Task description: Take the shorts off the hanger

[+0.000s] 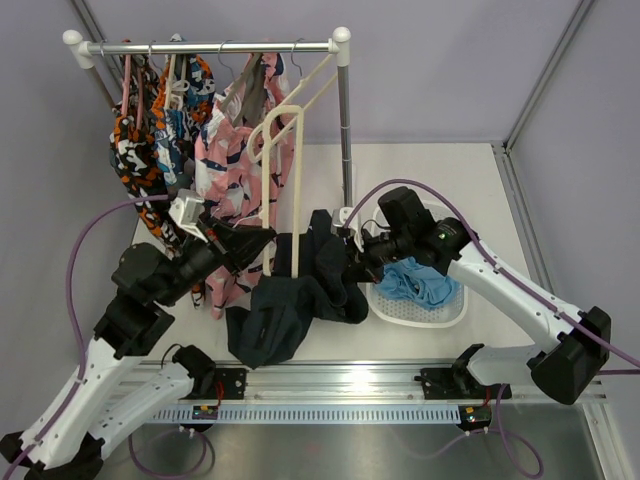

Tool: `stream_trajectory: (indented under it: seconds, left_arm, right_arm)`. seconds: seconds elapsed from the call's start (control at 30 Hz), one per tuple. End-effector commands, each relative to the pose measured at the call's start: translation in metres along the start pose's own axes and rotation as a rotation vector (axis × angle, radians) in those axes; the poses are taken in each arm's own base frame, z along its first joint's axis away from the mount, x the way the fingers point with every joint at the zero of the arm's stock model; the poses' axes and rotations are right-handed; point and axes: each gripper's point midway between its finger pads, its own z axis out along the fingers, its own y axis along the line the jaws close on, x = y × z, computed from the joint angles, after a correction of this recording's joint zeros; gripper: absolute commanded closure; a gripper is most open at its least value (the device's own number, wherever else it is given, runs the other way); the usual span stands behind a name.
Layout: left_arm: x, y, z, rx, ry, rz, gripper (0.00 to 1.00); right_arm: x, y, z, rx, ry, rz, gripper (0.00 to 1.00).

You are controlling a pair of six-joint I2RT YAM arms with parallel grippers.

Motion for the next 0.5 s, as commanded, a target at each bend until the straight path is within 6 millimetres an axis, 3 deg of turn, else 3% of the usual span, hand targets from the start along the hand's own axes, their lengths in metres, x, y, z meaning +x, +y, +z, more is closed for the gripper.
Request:
stream_trajectory:
  seconds: [0.0,0.2,0.27,0.43,0.47]
  left_arm:
    - [-0.062,-0.021,-0.014,0.035,-0.236,0.08,1.0]
    - [-0.081,-0.025,-0.043,0.004,-0.326,0.142,1.0]
    - [-0.091,-0.021,-0.053,-0.037,-0.371,0.168,1.0]
    - [-0.098,-0.02,-0.074,-0.086,-0.387,0.211,1.0]
    - [-0.094,-0.018,-0.076,-0.101,-0.356,0.213,1.0]
  right_arm:
    - [-0.004,0.014,-0.007,-0.065,0.013,-0.11,0.96]
    - [0.02,0.011,-0.004,-0.068,0.087,-0.167,0.96]
    - [0.019,0.008,-0.004,-0.057,0.085,-0.159,0.96]
    - [-0.009,-0.002,-0.012,0.03,0.021,-0.18,1.0]
    - [-0.025,-0.003,-0.018,0.051,-0.007,-0.202,1.0]
